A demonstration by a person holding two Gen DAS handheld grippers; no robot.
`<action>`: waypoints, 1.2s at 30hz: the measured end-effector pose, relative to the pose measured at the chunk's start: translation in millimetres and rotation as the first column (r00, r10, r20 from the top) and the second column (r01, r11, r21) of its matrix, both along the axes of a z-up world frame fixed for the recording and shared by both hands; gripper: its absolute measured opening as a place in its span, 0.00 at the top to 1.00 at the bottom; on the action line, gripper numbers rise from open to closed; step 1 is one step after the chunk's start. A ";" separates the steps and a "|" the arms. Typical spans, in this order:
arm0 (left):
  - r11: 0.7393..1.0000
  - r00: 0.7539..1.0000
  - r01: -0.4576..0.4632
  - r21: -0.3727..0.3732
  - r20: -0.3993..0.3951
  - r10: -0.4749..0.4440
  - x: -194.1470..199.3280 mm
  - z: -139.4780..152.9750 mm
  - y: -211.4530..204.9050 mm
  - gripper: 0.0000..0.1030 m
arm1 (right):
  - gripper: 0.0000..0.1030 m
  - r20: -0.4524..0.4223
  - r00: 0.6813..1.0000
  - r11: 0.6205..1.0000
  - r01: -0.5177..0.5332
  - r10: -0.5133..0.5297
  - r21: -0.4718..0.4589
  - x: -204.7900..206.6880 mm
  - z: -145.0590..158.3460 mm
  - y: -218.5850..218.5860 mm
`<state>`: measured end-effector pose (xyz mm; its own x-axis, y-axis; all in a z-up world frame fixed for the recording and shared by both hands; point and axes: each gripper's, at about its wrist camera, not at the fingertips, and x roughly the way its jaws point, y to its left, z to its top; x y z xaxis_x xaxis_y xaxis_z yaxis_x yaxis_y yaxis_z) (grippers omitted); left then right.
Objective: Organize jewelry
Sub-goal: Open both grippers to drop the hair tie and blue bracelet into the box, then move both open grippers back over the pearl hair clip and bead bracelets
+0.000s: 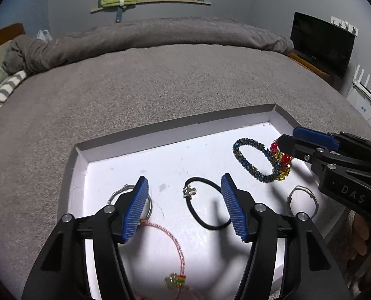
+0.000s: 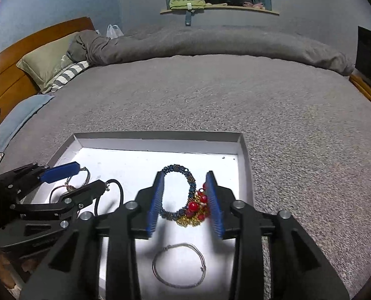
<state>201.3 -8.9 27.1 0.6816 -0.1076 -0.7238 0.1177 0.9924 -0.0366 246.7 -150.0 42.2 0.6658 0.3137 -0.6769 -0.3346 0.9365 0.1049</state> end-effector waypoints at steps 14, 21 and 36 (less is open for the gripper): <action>1.000 0.993 -0.022 0.022 0.115 0.019 -59.4 23.3 -0.2 0.23 | 0.40 0.060 0.998 0.999 0.032 -0.032 -0.011 -47.1 11.0 -7.7; 0.998 0.990 -0.051 0.024 0.130 0.048 -77.7 21.6 8.6 0.19 | 0.22 0.093 0.994 0.999 0.055 -0.054 -0.004 -69.1 15.0 -17.8; 0.998 0.984 -0.059 -0.005 0.170 0.059 -122.3 20.6 30.4 0.13 | 0.05 0.185 0.975 0.992 0.117 -0.123 0.044 -113.4 20.9 -44.8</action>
